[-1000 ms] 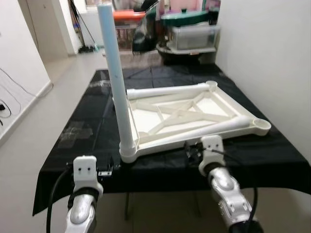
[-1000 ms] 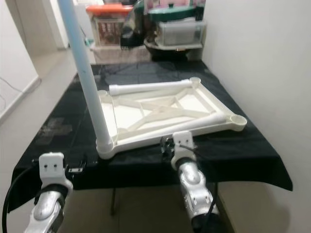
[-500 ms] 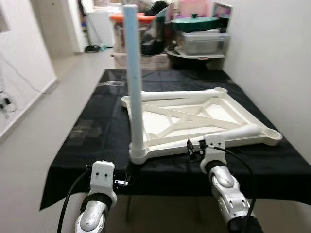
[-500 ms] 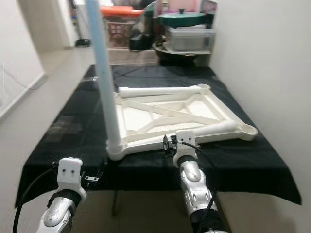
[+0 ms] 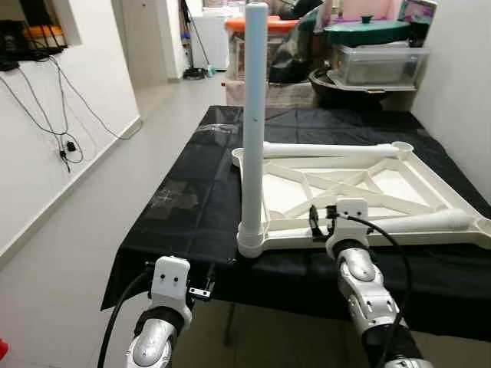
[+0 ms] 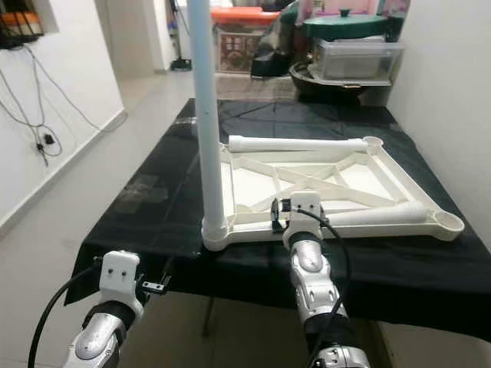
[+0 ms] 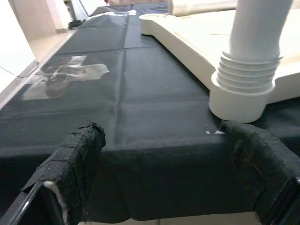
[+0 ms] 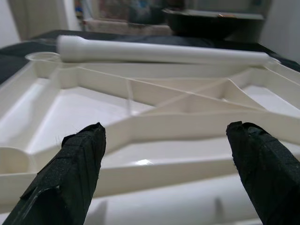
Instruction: Building children table
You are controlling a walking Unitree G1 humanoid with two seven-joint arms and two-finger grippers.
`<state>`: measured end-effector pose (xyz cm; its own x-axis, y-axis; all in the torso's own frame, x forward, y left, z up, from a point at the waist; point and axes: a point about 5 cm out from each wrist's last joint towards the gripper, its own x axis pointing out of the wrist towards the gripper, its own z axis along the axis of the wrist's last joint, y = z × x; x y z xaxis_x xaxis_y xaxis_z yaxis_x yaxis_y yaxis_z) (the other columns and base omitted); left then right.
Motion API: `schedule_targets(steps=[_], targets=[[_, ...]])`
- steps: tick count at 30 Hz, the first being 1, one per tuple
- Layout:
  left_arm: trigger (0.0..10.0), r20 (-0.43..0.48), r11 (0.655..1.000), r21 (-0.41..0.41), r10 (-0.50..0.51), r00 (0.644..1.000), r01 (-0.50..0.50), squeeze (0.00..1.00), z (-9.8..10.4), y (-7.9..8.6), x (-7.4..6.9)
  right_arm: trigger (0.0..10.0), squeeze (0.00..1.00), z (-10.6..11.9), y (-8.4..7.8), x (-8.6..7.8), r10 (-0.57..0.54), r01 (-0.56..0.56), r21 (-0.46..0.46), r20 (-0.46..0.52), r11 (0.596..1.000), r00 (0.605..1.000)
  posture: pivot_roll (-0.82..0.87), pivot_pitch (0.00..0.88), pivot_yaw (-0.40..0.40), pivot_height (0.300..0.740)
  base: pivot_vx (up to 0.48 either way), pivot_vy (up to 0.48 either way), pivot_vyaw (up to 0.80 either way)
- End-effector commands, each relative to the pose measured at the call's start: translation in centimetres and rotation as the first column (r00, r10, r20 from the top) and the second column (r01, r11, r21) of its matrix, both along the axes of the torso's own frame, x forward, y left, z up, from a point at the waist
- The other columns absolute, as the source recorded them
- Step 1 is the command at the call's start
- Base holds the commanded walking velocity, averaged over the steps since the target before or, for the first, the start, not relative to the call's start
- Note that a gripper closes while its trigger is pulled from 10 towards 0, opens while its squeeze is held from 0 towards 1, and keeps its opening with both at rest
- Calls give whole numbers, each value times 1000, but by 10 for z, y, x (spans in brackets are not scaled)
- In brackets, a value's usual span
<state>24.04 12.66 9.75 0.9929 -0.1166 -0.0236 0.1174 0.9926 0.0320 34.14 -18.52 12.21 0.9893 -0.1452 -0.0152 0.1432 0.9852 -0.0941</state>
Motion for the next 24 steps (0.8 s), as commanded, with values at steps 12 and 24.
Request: schedule_targets(steps=[12,24], targets=[[10000,-59,991,-22,-136,989,135,0,-5,-12,-11,10000,949,17,-38,20,331,-327,49,-104,944,938,26,0,-26,740,0,0,0],[10000,-77,986,-34,-164,983,162,0,-4,-12,-24,10000,0,26,-52,6,698,-708,65,-246,704,672,39,0,-25,740,0,0,0]])
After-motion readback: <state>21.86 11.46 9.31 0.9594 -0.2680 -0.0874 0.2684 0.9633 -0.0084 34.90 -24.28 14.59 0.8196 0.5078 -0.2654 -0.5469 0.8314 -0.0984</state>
